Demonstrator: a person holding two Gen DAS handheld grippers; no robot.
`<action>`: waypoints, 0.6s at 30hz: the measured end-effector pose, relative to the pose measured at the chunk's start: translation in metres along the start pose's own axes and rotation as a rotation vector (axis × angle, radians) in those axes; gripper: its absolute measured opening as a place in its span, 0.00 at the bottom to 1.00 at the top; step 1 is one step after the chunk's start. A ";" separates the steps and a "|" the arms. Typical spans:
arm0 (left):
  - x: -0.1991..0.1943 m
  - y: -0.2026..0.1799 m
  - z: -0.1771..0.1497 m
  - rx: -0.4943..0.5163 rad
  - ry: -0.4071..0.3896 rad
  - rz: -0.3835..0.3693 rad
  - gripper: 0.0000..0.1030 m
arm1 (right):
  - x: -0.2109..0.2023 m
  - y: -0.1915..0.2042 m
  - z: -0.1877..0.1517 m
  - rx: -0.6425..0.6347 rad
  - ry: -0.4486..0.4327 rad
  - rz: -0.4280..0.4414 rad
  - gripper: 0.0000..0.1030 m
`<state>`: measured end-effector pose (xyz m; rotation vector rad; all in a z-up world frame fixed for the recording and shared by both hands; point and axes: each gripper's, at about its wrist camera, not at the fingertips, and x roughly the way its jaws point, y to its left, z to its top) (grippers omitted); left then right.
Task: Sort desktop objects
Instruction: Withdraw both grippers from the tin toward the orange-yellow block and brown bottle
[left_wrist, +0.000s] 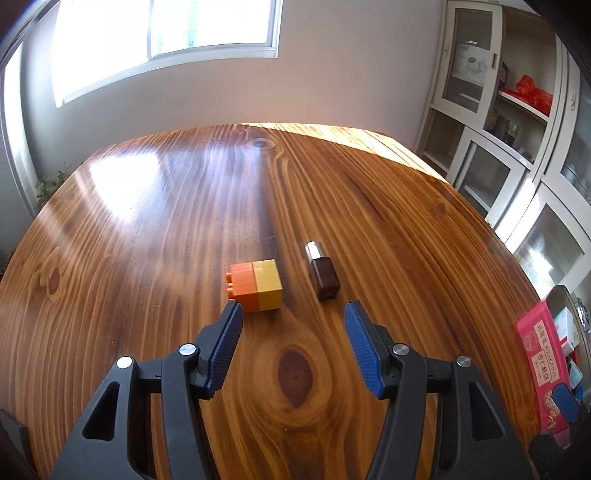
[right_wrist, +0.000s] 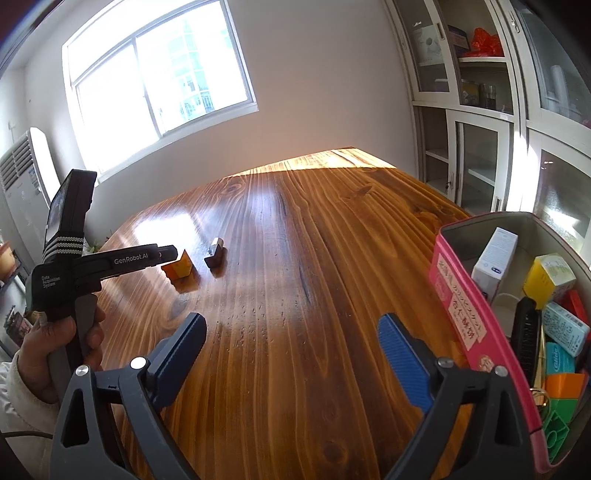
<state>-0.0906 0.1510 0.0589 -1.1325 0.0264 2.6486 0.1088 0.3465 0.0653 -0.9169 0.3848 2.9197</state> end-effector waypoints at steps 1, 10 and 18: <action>0.004 0.003 0.001 -0.005 0.001 0.010 0.59 | 0.002 0.002 0.000 -0.003 0.005 0.001 0.93; 0.034 0.022 0.007 -0.030 0.035 0.055 0.59 | 0.025 0.011 0.004 -0.021 0.047 0.011 0.94; 0.056 0.027 0.013 -0.022 0.068 0.067 0.59 | 0.050 0.021 0.015 -0.051 0.078 0.020 0.94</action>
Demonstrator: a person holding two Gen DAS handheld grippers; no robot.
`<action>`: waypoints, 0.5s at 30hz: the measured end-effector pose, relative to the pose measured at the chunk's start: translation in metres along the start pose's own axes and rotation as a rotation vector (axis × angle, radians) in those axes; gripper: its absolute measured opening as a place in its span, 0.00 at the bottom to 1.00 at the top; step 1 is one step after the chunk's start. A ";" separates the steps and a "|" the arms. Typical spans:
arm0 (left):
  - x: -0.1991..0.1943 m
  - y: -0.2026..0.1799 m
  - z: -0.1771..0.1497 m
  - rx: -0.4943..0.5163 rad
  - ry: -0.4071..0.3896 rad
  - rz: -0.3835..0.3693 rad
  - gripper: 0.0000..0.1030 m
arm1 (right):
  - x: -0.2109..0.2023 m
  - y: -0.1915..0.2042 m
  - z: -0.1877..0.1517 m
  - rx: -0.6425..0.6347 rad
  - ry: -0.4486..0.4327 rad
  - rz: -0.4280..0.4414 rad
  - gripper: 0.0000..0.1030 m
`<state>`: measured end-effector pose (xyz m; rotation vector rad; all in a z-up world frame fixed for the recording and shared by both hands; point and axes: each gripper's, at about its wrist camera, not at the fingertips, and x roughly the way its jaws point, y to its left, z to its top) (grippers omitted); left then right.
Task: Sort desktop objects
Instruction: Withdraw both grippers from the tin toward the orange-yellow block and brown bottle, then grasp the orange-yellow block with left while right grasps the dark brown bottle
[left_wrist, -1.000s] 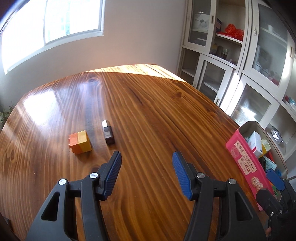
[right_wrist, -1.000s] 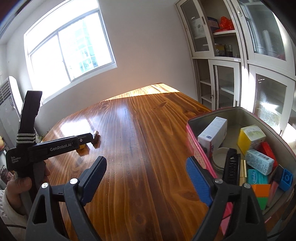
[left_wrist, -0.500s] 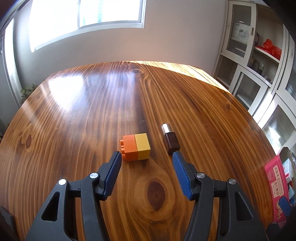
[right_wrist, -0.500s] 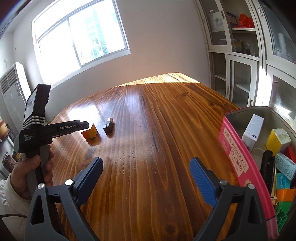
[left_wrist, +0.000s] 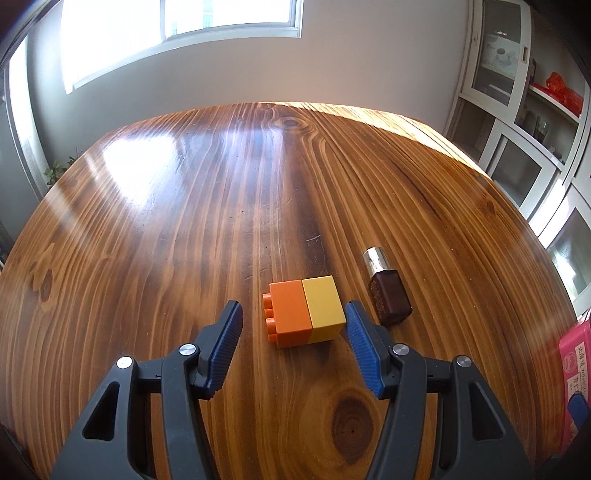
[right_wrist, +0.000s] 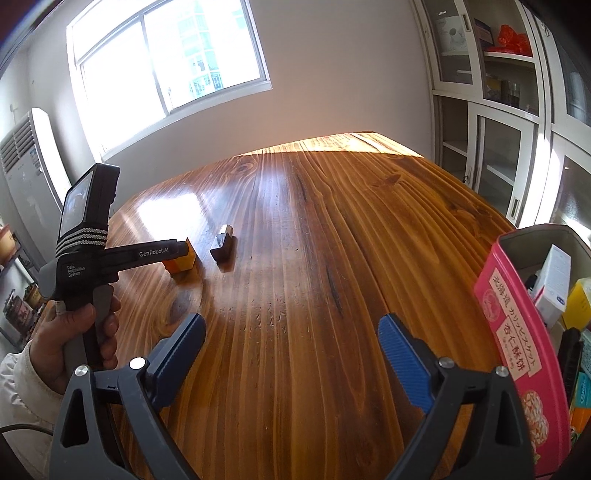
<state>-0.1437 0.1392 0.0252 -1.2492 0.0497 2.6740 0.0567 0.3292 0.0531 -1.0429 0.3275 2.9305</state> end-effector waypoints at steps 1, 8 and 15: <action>0.002 0.001 0.001 0.001 0.004 -0.002 0.59 | 0.003 0.002 0.002 -0.008 0.002 0.001 0.94; 0.012 0.007 0.004 0.015 0.027 0.004 0.59 | 0.032 0.017 0.020 -0.074 0.031 0.001 0.94; 0.012 0.013 0.003 0.014 0.004 0.009 0.59 | 0.060 0.034 0.028 -0.123 0.062 0.015 0.94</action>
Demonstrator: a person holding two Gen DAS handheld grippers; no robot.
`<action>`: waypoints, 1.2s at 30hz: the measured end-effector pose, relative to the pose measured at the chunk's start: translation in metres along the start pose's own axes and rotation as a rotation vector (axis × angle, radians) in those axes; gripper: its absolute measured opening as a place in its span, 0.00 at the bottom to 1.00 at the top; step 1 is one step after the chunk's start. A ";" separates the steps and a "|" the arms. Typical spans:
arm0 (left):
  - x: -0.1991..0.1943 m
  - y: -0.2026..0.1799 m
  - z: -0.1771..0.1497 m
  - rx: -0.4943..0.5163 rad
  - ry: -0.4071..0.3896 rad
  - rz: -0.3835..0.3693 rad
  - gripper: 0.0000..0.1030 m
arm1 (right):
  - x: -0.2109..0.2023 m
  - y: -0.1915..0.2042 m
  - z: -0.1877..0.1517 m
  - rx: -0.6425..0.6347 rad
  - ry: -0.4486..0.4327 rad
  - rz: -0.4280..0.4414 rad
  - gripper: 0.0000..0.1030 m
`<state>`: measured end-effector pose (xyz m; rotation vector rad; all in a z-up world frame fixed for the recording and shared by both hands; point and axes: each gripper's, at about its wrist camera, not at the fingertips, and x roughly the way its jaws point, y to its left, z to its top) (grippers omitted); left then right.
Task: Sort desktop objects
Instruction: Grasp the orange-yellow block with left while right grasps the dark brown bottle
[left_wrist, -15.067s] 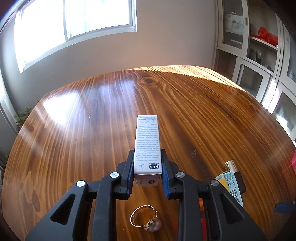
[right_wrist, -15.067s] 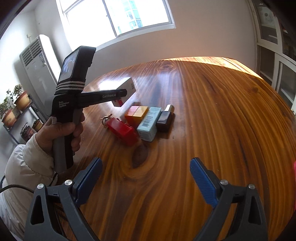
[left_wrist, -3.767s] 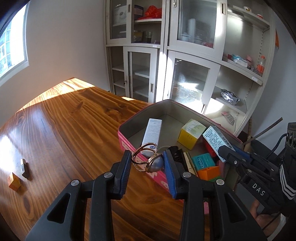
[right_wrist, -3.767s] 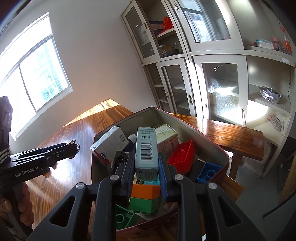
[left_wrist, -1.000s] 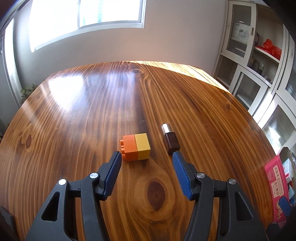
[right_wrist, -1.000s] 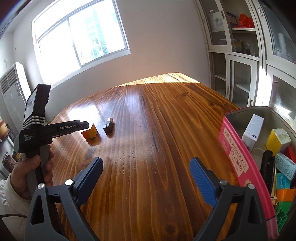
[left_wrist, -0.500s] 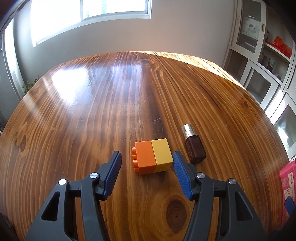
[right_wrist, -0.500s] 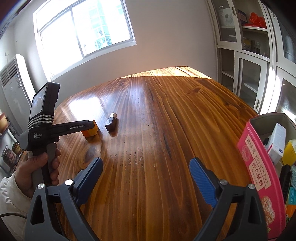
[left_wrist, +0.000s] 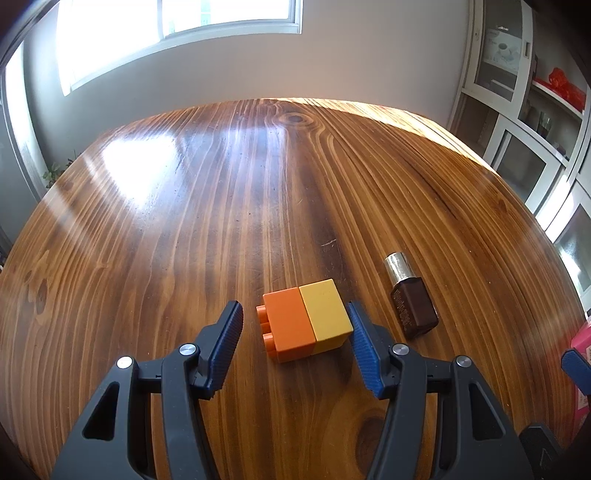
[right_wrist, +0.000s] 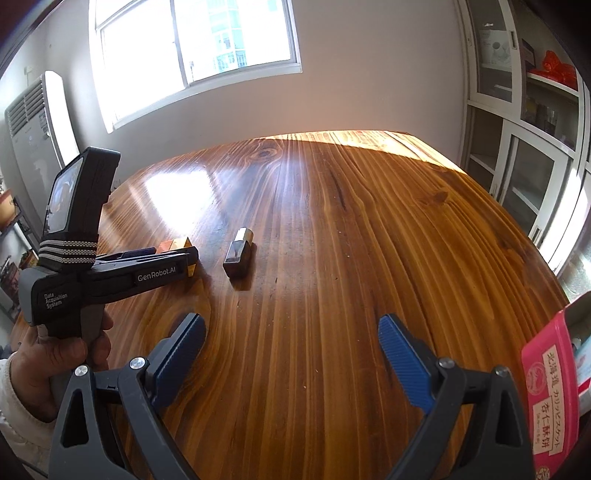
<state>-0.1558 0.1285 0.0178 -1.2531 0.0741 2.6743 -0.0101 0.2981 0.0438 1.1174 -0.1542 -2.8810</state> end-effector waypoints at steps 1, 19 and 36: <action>0.000 0.001 0.000 0.000 0.000 -0.002 0.53 | 0.003 0.002 0.001 -0.006 0.004 0.001 0.94; -0.011 0.022 0.008 -0.054 -0.046 0.028 0.50 | 0.073 0.038 0.026 -0.083 0.107 0.056 0.57; -0.006 0.023 0.007 -0.059 -0.027 0.040 0.50 | 0.100 0.043 0.045 -0.082 0.145 0.063 0.25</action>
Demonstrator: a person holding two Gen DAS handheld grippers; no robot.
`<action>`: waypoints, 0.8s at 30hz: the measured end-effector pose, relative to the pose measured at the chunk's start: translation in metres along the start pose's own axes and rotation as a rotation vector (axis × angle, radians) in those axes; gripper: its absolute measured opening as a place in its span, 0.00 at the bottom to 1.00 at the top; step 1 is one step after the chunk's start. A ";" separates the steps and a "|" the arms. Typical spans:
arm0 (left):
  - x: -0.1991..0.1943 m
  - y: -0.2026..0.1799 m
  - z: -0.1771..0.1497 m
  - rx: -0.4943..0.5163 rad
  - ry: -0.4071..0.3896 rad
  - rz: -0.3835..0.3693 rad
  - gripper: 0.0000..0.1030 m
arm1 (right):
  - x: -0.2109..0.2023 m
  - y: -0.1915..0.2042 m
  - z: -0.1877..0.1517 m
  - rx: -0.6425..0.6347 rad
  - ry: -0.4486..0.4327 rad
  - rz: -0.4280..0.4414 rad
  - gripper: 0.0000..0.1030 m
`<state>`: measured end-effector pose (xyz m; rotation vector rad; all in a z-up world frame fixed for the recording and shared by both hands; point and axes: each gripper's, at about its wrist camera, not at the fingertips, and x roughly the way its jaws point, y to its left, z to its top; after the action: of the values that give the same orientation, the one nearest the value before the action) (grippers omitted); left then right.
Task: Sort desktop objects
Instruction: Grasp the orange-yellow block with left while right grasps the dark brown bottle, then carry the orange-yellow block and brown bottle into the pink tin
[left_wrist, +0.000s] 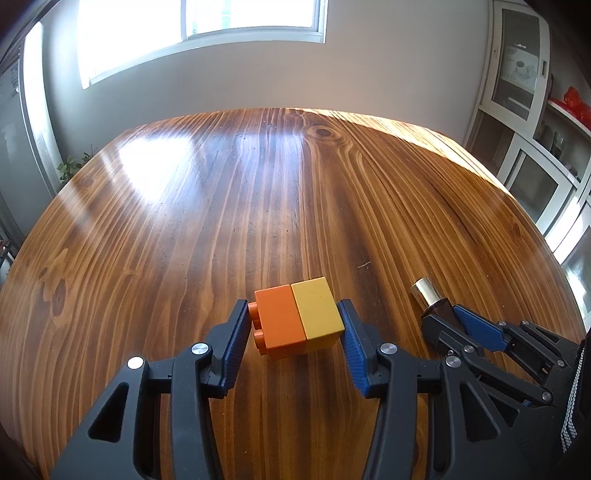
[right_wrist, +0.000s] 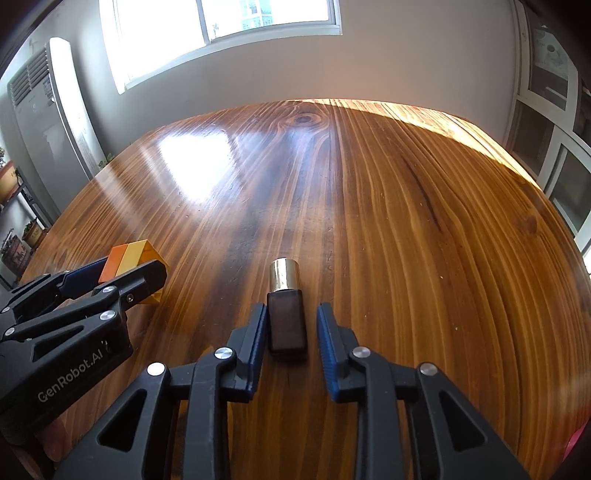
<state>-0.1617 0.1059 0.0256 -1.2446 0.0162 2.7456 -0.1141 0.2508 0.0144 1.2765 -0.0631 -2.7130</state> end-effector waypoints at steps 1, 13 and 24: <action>0.000 -0.001 0.000 0.003 0.001 -0.001 0.50 | 0.000 -0.001 0.000 0.001 0.000 -0.003 0.23; -0.007 -0.010 -0.001 0.031 -0.013 -0.029 0.50 | -0.024 -0.016 -0.016 0.053 -0.034 -0.026 0.22; -0.026 -0.035 -0.005 0.087 -0.041 -0.091 0.50 | -0.078 -0.036 -0.046 0.155 -0.109 -0.038 0.22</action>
<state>-0.1373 0.1370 0.0434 -1.1378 0.0720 2.6622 -0.0341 0.2992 0.0408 1.1773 -0.2680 -2.8575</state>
